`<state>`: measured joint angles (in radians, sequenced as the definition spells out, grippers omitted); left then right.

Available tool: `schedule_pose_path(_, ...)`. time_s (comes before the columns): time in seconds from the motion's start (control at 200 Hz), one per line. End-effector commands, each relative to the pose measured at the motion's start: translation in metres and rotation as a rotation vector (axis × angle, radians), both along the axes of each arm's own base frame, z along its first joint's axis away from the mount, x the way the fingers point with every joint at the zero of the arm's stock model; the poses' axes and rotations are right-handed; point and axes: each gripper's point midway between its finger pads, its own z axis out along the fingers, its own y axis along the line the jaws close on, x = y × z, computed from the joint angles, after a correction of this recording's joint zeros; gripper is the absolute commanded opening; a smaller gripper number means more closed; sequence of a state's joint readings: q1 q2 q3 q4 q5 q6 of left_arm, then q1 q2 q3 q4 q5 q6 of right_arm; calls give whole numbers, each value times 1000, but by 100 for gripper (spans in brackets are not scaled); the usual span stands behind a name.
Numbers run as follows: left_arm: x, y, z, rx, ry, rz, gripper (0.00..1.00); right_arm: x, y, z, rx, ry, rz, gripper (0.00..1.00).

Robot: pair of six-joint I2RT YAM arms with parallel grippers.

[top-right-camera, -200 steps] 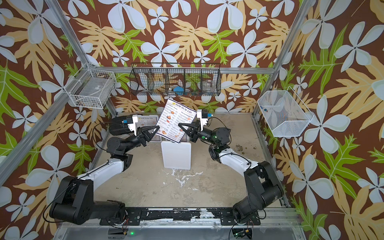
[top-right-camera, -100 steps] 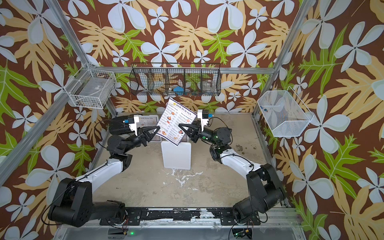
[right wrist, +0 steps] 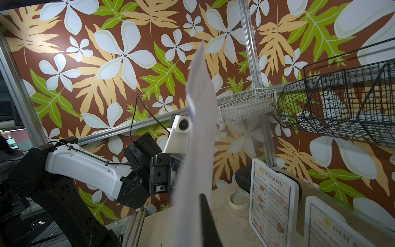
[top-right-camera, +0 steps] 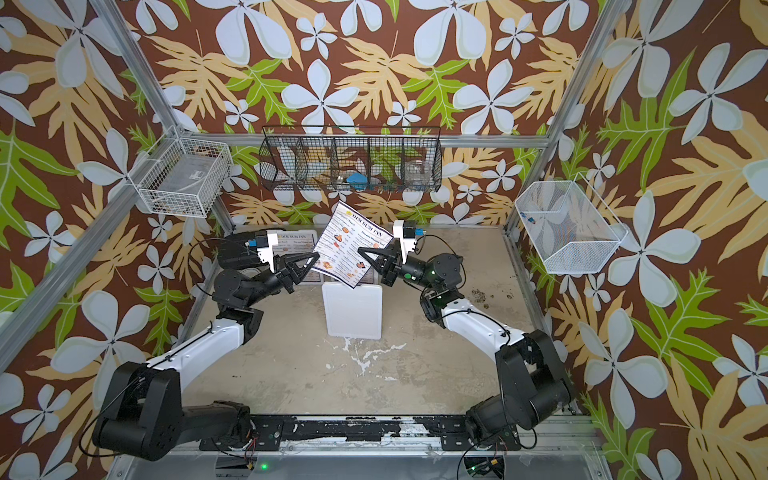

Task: Insert the menus into the narrow rack
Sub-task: Insert the menu into the narrow rack.

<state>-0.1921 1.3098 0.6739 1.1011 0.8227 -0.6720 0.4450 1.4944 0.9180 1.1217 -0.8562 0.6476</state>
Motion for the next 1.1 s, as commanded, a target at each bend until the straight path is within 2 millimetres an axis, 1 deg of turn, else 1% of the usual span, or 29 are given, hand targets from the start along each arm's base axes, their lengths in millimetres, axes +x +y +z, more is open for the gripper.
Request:
schedule_pose_path(0.0,2,0,1,14,-17,9,0,3,-1,6,9,-24,-21,0)
schedule_pose_path(0.375,20,0,-10,41,13,50,0,23,-1,-4,7,13,-48,0)
schedule_pose_path(0.646,30,-1,-13,47,28,58,0,31,0,-9,9,28,-46,0)
schedule_pose_path(0.951,36,-2,-18,48,39,58,20,42,0,-17,5,46,-58,0)
schedule_pose_path(1.096,36,-2,-18,48,41,58,22,46,2,-19,5,52,-54,0)
